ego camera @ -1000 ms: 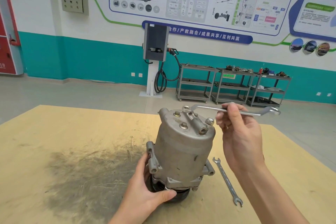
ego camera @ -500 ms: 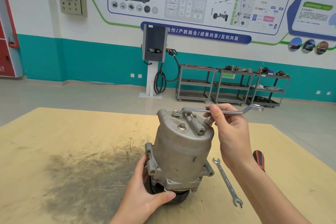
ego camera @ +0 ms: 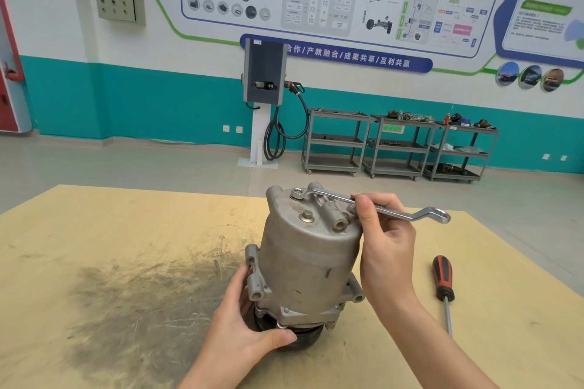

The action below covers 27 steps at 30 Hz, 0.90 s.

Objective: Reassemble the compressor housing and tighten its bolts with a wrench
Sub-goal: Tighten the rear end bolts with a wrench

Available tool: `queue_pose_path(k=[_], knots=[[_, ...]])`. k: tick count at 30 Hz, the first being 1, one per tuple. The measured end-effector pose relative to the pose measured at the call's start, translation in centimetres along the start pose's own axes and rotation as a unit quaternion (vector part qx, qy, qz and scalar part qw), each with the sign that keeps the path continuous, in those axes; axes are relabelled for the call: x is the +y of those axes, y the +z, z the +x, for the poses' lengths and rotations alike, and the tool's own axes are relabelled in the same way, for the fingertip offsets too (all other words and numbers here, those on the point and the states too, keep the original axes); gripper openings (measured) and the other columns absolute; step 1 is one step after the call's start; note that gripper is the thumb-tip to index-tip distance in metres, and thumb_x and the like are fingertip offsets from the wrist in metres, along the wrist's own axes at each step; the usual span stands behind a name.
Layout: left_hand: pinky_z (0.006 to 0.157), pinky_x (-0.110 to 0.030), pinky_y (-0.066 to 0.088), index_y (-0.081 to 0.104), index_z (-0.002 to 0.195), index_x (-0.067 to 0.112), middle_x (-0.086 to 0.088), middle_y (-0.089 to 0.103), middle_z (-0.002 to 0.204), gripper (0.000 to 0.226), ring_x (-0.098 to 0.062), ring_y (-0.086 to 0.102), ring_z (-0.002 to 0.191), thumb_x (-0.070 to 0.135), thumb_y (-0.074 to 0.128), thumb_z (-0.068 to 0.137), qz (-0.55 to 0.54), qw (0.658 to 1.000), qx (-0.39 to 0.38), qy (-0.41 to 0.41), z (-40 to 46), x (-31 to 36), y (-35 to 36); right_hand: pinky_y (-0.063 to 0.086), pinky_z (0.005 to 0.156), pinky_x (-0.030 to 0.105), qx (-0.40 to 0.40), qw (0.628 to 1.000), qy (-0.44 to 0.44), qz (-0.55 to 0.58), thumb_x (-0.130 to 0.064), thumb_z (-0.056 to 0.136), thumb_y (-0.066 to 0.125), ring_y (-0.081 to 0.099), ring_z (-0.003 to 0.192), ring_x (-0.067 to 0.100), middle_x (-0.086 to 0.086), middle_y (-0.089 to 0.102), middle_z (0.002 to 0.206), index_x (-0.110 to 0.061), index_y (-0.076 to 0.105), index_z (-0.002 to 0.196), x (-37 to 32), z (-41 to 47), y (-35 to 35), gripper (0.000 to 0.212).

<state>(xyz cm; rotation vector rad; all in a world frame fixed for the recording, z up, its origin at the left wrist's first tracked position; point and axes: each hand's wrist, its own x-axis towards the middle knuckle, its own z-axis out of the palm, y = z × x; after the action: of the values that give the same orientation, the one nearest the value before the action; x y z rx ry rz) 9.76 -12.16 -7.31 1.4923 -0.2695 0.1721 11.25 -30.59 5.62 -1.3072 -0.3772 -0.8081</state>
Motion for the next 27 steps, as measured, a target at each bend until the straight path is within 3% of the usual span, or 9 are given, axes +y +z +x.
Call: queue_pose_path(k=[5, 7, 11, 16, 18, 21, 25, 27], knots=[[0.081, 0.003, 0.040, 0.032, 0.128, 0.048, 0.055, 0.051, 0.109, 0.121, 0.024, 0.052, 0.108, 0.058, 0.097, 0.025, -0.003, 1.000, -0.003, 0.005, 0.0, 0.0, 0.0, 0.044, 0.065, 0.017, -0.024, 0.999, 0.043, -0.001, -0.042, 0.082, 0.064, 0.054, 0.067, 0.008, -0.006, 0.061, 0.068, -0.013, 0.065, 0.081, -0.1, 0.8, -0.7, 0.029], [0.082, 0.002, 0.040, 0.030, 0.129, 0.047, 0.055, 0.050, 0.110, 0.123, 0.023, 0.051, 0.110, 0.060, 0.096, 0.026, -0.004, 1.000, -0.003, 0.004, 0.0, 0.1, 0.1, 0.044, 0.069, 0.021, -0.034, 0.998, 0.060, 0.010, -0.039, 0.082, 0.064, 0.054, 0.069, 0.009, -0.002, 0.059, 0.069, -0.012, 0.065, 0.081, -0.4, 1.4, -0.7, 0.027], [0.080, 0.003, 0.039, 0.030, 0.129, 0.044, 0.054, 0.055, 0.103, 0.127, 0.027, 0.051, 0.104, 0.062, 0.095, 0.022, -0.009, 1.000, -0.001, -0.001, 0.0, 0.4, 0.1, 0.046, 0.069, 0.015, -0.041, 0.998, 0.042, 0.018, -0.031, 0.082, 0.062, 0.056, 0.067, 0.006, -0.006, 0.060, 0.067, -0.006, 0.063, 0.083, -0.8, 2.2, -0.1, 0.025], [0.075, 0.003, 0.041, 0.029, 0.135, 0.035, 0.049, 0.058, 0.098, 0.120, 0.028, 0.053, 0.098, 0.029, 0.098, 0.038, -0.015, 1.000, 0.010, 0.003, 0.0, 0.2, 0.2, 0.044, 0.076, 0.022, -0.020, 0.998, 0.036, 0.046, -0.030, 0.083, 0.060, 0.055, 0.073, 0.011, -0.001, 0.064, 0.072, -0.010, 0.063, 0.085, -1.2, 1.8, -0.5, 0.021], [0.076, 0.003, 0.042, 0.030, 0.132, 0.037, 0.051, 0.057, 0.100, 0.120, 0.025, 0.055, 0.100, 0.036, 0.101, 0.036, -0.010, 1.000, 0.008, 0.010, 0.0, 0.3, 0.2, 0.039, 0.078, 0.028, -0.016, 0.997, 0.030, 0.066, -0.030, 0.086, 0.056, 0.052, 0.076, 0.012, -0.003, 0.066, 0.075, -0.014, 0.061, 0.086, -2.2, 2.4, -1.1, 0.017], [0.078, 0.003, 0.041, 0.033, 0.129, 0.041, 0.055, 0.053, 0.104, 0.109, 0.024, 0.054, 0.103, 0.031, 0.099, 0.042, -0.007, 1.000, 0.013, 0.015, 0.0, 0.1, 0.3, 0.040, 0.073, 0.025, 0.006, 0.993, 0.028, 0.111, -0.030, 0.088, 0.053, 0.054, 0.072, 0.009, -0.008, 0.065, 0.074, -0.018, 0.059, 0.085, -3.7, 4.0, -2.3, 0.014], [0.079, 0.003, 0.040, 0.035, 0.125, 0.047, 0.055, 0.052, 0.106, 0.117, 0.024, 0.053, 0.106, 0.061, 0.095, 0.025, -0.007, 1.000, 0.009, 0.016, -0.1, 0.6, 0.4, 0.040, 0.070, 0.024, 0.032, 0.990, 0.088, 0.105, -0.034, 0.086, 0.051, 0.051, 0.065, 0.009, -0.004, 0.056, 0.071, -0.014, 0.058, 0.086, -3.4, 3.9, -4.4, 0.021], [0.078, 0.004, 0.040, 0.034, 0.124, 0.048, 0.056, 0.052, 0.104, 0.120, 0.025, 0.053, 0.104, 0.066, 0.092, 0.021, -0.010, 1.000, 0.012, 0.013, -0.2, 0.8, 0.5, 0.038, 0.071, 0.027, 0.034, 0.984, 0.136, 0.110, -0.034, 0.086, 0.051, 0.049, 0.063, 0.010, -0.003, 0.055, 0.066, -0.013, 0.058, 0.086, -2.6, 3.2, -5.2, 0.022]])
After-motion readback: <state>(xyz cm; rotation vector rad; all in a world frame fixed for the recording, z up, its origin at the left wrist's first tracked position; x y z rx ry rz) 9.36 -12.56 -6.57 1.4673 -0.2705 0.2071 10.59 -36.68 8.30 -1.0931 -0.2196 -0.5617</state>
